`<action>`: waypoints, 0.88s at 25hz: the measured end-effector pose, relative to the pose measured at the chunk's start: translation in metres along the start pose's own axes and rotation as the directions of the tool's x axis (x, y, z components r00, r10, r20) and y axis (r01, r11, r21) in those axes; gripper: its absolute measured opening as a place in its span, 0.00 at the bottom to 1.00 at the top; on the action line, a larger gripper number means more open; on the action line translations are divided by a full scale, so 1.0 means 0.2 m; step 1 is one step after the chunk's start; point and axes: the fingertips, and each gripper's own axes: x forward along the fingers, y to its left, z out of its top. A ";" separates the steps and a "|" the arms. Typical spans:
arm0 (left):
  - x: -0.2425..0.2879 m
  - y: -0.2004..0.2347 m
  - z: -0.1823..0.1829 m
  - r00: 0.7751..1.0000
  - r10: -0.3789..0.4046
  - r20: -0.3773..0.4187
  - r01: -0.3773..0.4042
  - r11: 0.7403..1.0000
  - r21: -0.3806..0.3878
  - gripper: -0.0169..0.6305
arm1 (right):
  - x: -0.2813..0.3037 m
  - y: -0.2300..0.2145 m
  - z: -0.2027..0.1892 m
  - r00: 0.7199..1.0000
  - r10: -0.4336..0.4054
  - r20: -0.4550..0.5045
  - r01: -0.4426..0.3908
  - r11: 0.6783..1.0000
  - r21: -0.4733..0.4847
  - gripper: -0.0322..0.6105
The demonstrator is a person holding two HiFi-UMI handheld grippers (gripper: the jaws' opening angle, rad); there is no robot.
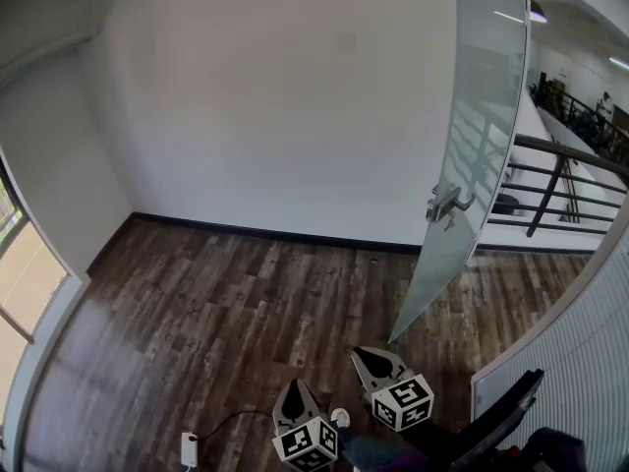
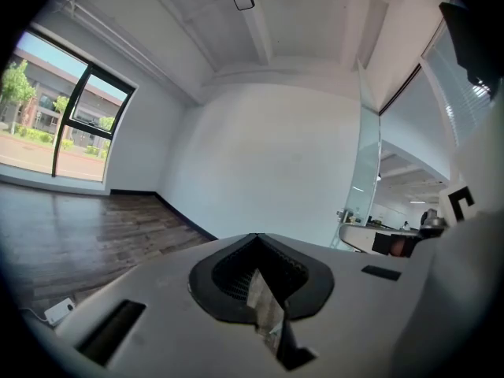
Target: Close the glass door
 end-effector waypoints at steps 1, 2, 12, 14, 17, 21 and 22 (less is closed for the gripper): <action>0.05 0.06 0.02 1.000 0.017 0.003 -0.017 1.000 0.002 0.03 | 0.09 0.02 0.00 1.000 0.018 -0.004 -0.018 1.000 0.002 0.05; 0.10 0.12 0.04 0.999 0.033 0.004 -0.033 0.999 0.004 0.03 | 0.19 0.03 0.01 0.999 0.035 -0.007 -0.035 0.999 0.004 0.05; 0.81 0.31 0.47 0.998 0.030 0.057 -0.034 0.997 0.068 0.03 | 0.97 -0.08 0.29 0.995 0.095 0.044 -0.096 0.995 0.011 0.05; 0.90 0.30 0.51 0.998 0.016 0.066 -0.021 0.997 0.077 0.03 | 1.04 -0.14 0.31 0.996 0.084 0.043 -0.085 0.996 0.024 0.05; 1.03 0.27 0.57 0.998 0.009 0.065 -0.014 0.996 0.083 0.03 | 1.13 -0.23 0.35 0.997 0.069 0.041 -0.071 0.997 0.027 0.05; 1.19 0.30 0.61 0.999 0.006 0.047 -0.010 0.996 0.090 0.03 | 1.25 -0.31 0.36 0.998 0.047 0.037 -0.049 0.998 0.043 0.05; 1.23 0.29 0.63 0.999 -0.006 0.044 0.002 0.996 0.091 0.03 | 1.28 -0.34 0.37 0.999 0.037 0.038 -0.039 0.998 0.045 0.05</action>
